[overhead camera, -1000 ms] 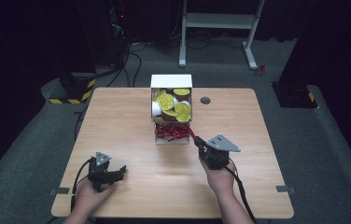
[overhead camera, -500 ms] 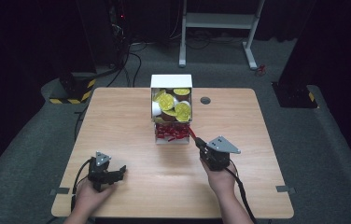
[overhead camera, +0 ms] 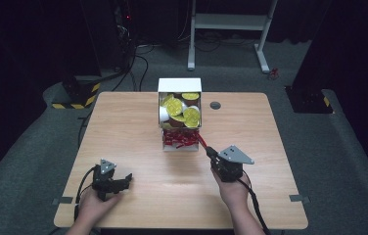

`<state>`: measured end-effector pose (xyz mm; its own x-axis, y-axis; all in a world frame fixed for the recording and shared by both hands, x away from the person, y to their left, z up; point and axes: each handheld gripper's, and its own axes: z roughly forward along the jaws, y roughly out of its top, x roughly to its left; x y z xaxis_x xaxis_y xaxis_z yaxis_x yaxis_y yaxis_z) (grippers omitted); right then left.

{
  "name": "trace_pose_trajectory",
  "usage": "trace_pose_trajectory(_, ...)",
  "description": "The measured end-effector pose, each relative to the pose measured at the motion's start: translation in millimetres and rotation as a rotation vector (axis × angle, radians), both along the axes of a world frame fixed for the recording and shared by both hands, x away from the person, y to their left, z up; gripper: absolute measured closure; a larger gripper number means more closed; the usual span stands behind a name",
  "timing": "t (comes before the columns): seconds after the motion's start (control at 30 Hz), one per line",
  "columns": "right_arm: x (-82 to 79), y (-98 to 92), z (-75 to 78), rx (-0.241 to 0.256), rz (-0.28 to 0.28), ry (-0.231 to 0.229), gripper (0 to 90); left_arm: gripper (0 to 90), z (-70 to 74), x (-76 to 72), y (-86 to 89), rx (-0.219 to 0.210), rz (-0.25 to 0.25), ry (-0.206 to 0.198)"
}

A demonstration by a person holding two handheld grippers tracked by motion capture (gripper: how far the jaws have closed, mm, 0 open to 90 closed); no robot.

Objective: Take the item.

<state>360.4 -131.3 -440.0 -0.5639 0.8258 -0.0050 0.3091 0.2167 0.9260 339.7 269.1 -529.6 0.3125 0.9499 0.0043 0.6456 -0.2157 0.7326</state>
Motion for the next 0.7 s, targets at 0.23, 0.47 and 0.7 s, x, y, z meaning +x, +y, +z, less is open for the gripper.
trace_pose_trajectory(0.23, -8.5, -8.6, 6.2, 0.019, -0.011, -0.011, 88.7, 12.2, -0.1, 3.8, 0.7, 0.002, -0.005, 0.005)
trace_pose_trajectory(0.47, -16.7, -18.0, 11.2, 0.03, -0.024, -0.022, 89.1, 12.1, -0.2, 8.5, -0.5, 0.003, 0.017, 0.003)
trace_pose_trajectory(0.7, -21.6, -25.0, 15.6, 0.037, -0.037, -0.033, 89.5, 12.8, -0.2, 9.9, -0.4, -0.002, 0.023, 0.003)
